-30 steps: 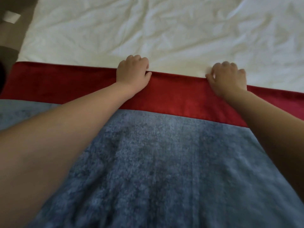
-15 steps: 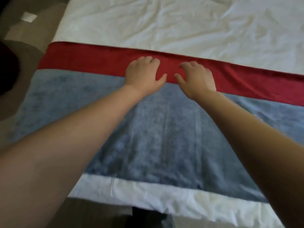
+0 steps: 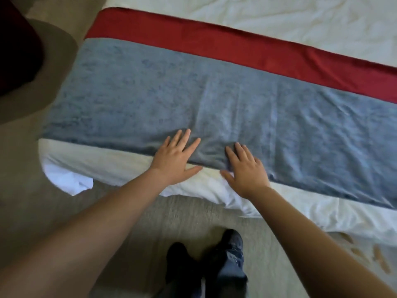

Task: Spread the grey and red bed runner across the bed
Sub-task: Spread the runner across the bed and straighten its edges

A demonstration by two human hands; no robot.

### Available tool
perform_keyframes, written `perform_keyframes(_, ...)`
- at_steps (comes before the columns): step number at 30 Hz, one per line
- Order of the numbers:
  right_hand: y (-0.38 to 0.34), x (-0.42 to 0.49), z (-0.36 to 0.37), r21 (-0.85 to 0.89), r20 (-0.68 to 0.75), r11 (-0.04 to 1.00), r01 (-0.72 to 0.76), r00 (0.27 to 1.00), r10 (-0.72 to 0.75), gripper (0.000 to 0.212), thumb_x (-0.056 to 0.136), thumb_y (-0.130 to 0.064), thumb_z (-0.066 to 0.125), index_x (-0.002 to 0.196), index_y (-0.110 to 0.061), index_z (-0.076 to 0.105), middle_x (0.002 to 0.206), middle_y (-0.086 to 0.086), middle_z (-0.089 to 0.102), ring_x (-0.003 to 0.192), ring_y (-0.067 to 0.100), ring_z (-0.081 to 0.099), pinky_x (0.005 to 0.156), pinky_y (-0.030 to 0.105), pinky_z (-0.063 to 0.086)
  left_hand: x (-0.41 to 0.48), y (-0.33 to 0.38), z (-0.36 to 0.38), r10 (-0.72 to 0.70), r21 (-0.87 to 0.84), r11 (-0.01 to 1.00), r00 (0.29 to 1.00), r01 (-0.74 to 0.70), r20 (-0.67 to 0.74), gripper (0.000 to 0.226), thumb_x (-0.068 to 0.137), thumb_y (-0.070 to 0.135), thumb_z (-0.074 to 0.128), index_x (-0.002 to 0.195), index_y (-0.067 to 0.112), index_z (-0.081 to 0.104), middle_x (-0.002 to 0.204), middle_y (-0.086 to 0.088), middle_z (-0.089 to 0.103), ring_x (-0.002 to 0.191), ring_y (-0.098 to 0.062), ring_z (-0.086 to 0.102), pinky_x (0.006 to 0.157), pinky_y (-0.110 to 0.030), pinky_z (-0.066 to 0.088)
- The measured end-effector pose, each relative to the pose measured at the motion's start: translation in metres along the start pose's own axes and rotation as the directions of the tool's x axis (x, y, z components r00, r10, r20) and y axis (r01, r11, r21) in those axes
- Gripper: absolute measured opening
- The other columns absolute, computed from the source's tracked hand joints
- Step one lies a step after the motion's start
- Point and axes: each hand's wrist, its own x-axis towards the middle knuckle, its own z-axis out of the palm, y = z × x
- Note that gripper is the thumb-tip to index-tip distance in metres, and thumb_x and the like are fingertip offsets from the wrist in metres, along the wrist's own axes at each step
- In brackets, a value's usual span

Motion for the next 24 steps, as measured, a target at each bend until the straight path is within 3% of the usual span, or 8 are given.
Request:
perform_keyframes(3,-0.003,-0.014,0.015,-0.107,0.006,0.993,0.044,0.999,-0.043,0.077,0.093,-0.061,0.031,0.152,-0.022,-0.001,0.16,0.008,-0.001,0.147,0.025,0.002,0.117,0.042,0.017,-0.001,0.005,0.005,-0.027,0.086,0.996,0.997,0.021,0.071,0.091,0.081,0.078,0.025,0.151,0.027,-0.002,0.159,-0.012,-0.009,0.146,-0.031,-0.002,0.116,-0.05,0.01)
perform_keyframes(6,0.001,-0.015,0.01,-0.099,-0.073,0.994,0.035,0.996,-0.042,0.071,0.091,-0.054,0.045,0.149,-0.021,0.02,0.155,0.009,0.023,0.141,0.027,0.027,0.109,0.041,0.033,0.002,0.016,-0.012,-0.031,0.138,0.99,0.999,0.034,-0.02,0.08,0.086,0.063,0.046,0.148,0.017,0.024,0.153,-0.019,0.022,0.138,-0.035,0.028,0.11,-0.047,0.031)
perform_keyframes(8,0.006,-0.018,0.001,-0.135,-0.24,0.991,0.021,0.969,-0.054,0.048,0.086,-0.034,0.062,0.128,-0.016,0.049,0.123,0.008,0.054,0.107,0.026,0.056,0.083,0.036,0.049,0.001,0.031,-0.021,0.166,0.224,0.967,0.963,-0.118,-0.211,0.043,0.081,0.028,0.067,0.12,0.013,0.057,0.118,-0.012,0.06,0.099,-0.027,0.061,0.081,-0.037,0.052)
perform_keyframes(9,0.01,-0.02,-0.002,-0.193,-0.311,0.981,0.023,0.947,-0.083,0.033,0.08,-0.021,0.068,0.11,-0.013,0.058,0.103,0.006,0.059,0.086,0.024,0.059,0.068,0.033,0.049,0.0,0.038,-0.023,0.28,0.292,0.936,0.92,-0.198,-0.275,0.024,0.077,0.012,0.067,0.101,0.015,0.064,0.095,-0.005,0.065,0.078,-0.021,0.062,0.064,-0.03,0.052)
perform_keyframes(11,0.025,-0.025,-0.004,-0.313,-0.341,0.948,0.065,0.924,-0.175,0.025,0.063,-0.003,0.074,0.083,-0.011,0.062,0.076,0.005,0.058,0.062,0.023,0.054,0.051,0.031,0.042,0.0,0.049,-0.027,0.413,0.362,0.883,0.859,-0.298,-0.302,0.021,0.072,-0.002,0.058,0.075,0.018,0.062,0.069,0.003,0.059,0.057,-0.013,0.053,0.047,-0.023,0.043)
perform_keyframes(13,0.04,-0.029,-0.003,-0.351,-0.304,0.93,0.11,0.926,-0.224,0.028,0.051,0.001,0.078,0.071,-0.01,0.062,0.062,0.004,0.056,0.05,0.023,0.052,0.044,0.027,0.037,0.001,0.058,-0.029,0.443,0.381,0.863,0.858,-0.331,-0.26,0.024,0.061,-0.006,0.06,0.063,0.018,0.059,0.057,0.004,0.054,0.049,-0.012,0.049,0.041,-0.02,0.039)
perform_keyframes(17,0.05,-0.034,0.0,-0.267,-0.286,0.955,0.13,0.936,-0.207,0.032,0.044,0.004,0.084,0.058,-0.008,0.058,0.048,0.004,0.051,0.037,0.021,0.047,0.035,0.019,0.027,0.001,0.064,-0.026,0.414,0.366,0.868,0.895,-0.335,-0.164,0.03,0.04,-0.007,0.072,0.052,0.016,0.058,0.048,0.002,0.051,0.042,-0.012,0.047,0.036,-0.016,0.035)
perform_keyframes(24,0.075,-0.043,0.008,-0.212,-0.369,0.959,0.19,0.893,-0.259,0.028,0.05,0.0,0.081,0.07,-0.012,0.065,0.062,0.002,0.057,0.051,0.021,0.054,0.04,0.024,0.035,-0.001,0.087,-0.023,0.353,0.367,0.883,0.929,-0.291,-0.112,0.025,0.054,-0.002,0.072,0.067,0.017,0.062,0.059,0.003,0.056,0.05,-0.014,0.052,0.042,-0.021,0.038)
